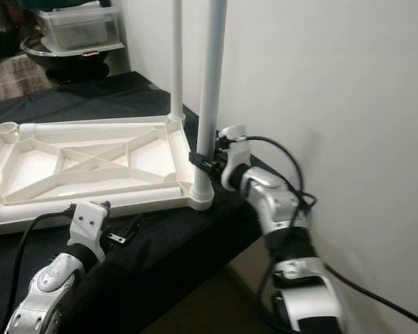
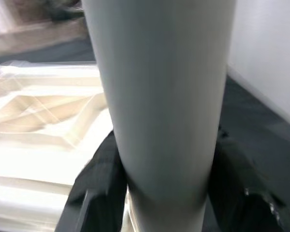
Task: Building children table
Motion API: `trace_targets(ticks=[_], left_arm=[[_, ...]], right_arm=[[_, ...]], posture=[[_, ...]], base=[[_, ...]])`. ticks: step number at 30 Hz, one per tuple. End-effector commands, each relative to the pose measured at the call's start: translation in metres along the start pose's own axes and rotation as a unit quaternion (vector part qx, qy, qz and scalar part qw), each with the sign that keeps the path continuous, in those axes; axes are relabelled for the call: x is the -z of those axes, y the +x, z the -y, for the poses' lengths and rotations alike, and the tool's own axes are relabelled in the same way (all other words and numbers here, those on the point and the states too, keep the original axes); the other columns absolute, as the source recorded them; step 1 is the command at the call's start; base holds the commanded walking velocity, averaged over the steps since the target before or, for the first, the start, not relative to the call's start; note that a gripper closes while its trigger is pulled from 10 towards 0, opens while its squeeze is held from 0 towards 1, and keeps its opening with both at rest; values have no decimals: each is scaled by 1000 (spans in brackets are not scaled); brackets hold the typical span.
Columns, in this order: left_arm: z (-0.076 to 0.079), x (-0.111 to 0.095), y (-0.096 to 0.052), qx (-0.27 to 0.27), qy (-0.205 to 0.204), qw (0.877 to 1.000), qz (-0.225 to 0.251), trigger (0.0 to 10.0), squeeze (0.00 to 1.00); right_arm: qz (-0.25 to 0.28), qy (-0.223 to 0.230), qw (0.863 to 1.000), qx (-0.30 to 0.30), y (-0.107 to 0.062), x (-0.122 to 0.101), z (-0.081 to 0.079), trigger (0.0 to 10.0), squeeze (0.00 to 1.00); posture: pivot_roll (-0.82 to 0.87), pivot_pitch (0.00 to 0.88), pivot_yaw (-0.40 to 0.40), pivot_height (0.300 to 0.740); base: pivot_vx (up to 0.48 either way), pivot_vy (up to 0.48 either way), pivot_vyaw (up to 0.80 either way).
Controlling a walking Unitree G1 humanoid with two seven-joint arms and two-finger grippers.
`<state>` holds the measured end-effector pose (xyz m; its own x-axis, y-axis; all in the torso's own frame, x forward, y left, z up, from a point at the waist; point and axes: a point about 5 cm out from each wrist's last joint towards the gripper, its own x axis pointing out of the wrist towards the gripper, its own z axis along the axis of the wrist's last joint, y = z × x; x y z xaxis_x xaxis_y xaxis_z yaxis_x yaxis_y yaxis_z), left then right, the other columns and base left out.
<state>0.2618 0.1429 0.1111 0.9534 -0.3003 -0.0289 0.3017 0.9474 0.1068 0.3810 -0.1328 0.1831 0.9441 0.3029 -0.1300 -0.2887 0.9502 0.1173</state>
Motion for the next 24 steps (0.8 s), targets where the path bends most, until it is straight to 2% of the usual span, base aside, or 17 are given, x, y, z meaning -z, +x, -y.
trace_targets(ticks=[1, 2, 4, 5, 6, 8, 9, 10, 11, 14, 17, 18, 19, 20, 22, 23, 24], left_arm=[[0, 2, -1, 1, 7, 1000, -7, 10000, 0], [0, 2, 0, 2, 8, 1000, -6, 10000, 0], [0, 2, 0, 2, 8, 1000, -6, 10000, 0], [-1, 2, 0, 2, 9, 1000, -6, 10000, 0], [-1, 2, 0, 2, 9, 1000, -6, 10000, 0], [0, 2, 1, 4, 9, 1000, -6, 10000, 0], [0, 2, 1, 4, 9, 1000, -6, 10000, 0], [0, 1, 2, 7, 9, 1000, -5, 10000, 0], [1, 1, 2, 8, 9, 1000, -5, 10000, 0], [1, 1, 4, 9, 9, 1000, -4, 10000, 0], [1, 1, 4, 8, 8, 1000, -4, 10000, 0], [2, 1, 4, 9, 8, 1000, -4, 10000, 0], [2, 2, 4, 9, 7, 1000, -4, 10000, 0], [2, 2, 4, 9, 7, 1000, -4, 10000, 0], [3, 2, 4, 10, 7, 1000, -4, 10000, 0], [4, 2, 4, 10, 7, 1000, -5, 10000, 0], [4, 2, 4, 10, 7, 1000, -5, 10000, 0]], right_arm=[[-29, 28, 990, 136, -3, 18, 22, 0, 0], [-36, 71, 966, 248, -10, 35, 21, 0, 0], [-36, 71, 966, 248, -10, 35, 21, 0, 0], [-40, 84, 954, 287, -14, 42, 16, 0, 0], [-40, 84, 954, 287, -14, 42, 16, 0, 0], [-21, 81, 954, 289, -17, 43, -5, 0, 0], [-21, 81, 954, 289, -17, 43, -5, 0, 0], [-18, 75, 968, 239, -12, 38, -29, 10000, 0], [-18, 69, 977, 201, -9, 34, -40, 10000, 0], [4, 63, 988, 138, -6, 24, -51, 10000, 0], [28, 83, 992, 95, -6, 15, -49, 10000, 0], [41, 88, 991, 87, -7, 8, -36, 10000, 1000], [41, 76, 993, 85, -8, 4, -19, 10000, 1000], [41, 76, 993, 85, -8, 4, -19, 10000, 1000], [41, 58, 995, 76, -11, -7, 9, 10000, 1000], [42, 74, 996, 37, -13, -12, 14, 10000, 0], [42, 74, 996, 37, -13, -12, 14, 10000, 0]], posture=[[80, 0, -46, 740], [80, 0, -44, 740], [80, 0, -44, 740], [77, 0, -41, 740], [77, 0, -41, 740], [75, 0, -38, 740], [75, 0, -38, 740], [72, 0, -35, 740], [72, 0, -35, 740], [63, 0, -36, 740], [60, 0, -34, 740], [55, 0, -31, 740], [52, 0, -31, 740], [52, 0, -31, 740], [51, 0, -32, 740], [51, 0, -33, 740], [51, 0, -33, 740]], base=[[0, 0, 0], [0, 0, 0], [0, 0, 0], [0, 0, 0], [0, 0, 0], [0, 0, 0], [0, 0, 0], [0, 0, 0], [0, 0, 0], [0, 0, 0], [0, 0, 0], [0, 0, 0], [0, 0, 0], [0, 0, 0], [0, 0, 0], [0, 0, 0], [0, 0, 0]])
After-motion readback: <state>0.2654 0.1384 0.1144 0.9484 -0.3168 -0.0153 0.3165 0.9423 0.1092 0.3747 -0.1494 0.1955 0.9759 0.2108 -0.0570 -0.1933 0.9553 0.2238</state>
